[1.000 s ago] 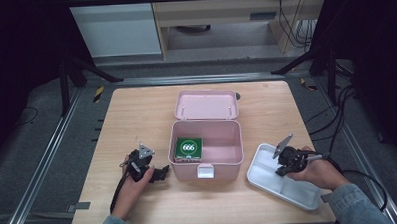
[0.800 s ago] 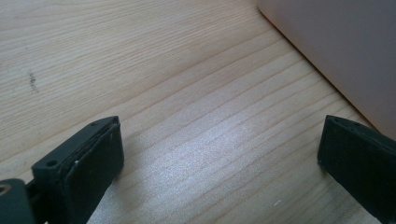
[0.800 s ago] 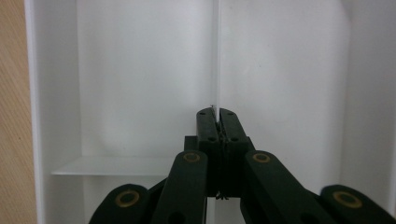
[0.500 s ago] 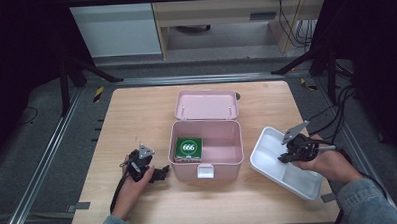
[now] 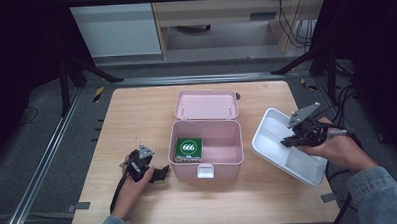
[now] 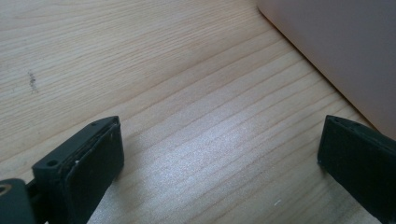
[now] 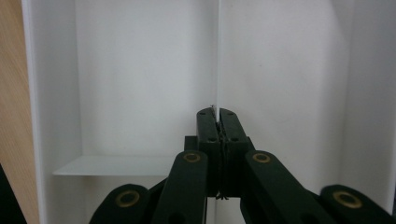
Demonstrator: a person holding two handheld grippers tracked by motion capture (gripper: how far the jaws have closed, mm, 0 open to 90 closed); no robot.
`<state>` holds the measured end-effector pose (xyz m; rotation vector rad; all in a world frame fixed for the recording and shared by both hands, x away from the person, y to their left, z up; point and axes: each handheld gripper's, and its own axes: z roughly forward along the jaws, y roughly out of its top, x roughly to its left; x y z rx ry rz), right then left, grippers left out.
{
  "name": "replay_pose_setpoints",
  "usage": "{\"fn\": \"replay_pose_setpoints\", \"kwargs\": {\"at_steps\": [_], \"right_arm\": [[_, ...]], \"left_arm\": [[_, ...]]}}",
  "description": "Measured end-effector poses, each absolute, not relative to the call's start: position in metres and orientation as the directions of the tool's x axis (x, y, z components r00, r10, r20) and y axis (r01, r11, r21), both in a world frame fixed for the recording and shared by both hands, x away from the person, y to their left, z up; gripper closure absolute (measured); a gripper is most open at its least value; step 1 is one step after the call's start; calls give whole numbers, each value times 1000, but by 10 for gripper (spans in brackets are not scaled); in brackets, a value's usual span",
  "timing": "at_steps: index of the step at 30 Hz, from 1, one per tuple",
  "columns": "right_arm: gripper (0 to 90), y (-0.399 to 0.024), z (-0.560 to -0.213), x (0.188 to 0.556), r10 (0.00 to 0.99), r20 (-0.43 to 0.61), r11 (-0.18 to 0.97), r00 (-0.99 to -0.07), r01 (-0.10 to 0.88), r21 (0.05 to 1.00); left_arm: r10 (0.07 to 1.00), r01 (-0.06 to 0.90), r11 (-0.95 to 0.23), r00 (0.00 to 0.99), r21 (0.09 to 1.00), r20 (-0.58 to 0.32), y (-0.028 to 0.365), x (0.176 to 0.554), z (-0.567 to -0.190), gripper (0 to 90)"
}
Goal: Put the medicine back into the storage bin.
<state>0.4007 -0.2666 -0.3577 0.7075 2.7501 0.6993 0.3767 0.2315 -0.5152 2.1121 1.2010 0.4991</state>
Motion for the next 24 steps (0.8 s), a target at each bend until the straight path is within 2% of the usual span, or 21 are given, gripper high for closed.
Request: {"fn": "replay_pose_setpoints", "kwargs": {"at_steps": [9,18,24], "right_arm": [[898,-246,-316,407,451,-144,800,-881,328,503],[898,-203,-278,417,383,-186,835,-905,254,488],[898,-169,-271,425,321,-196,865,-926,203,458]], "left_arm": [[861,614,-370,508,697,10,231,377,-515,0],[861,614,-370,508,697,9,231,377,-515,0],[861,614,-369,508,698,9,231,377,-515,0]]}}
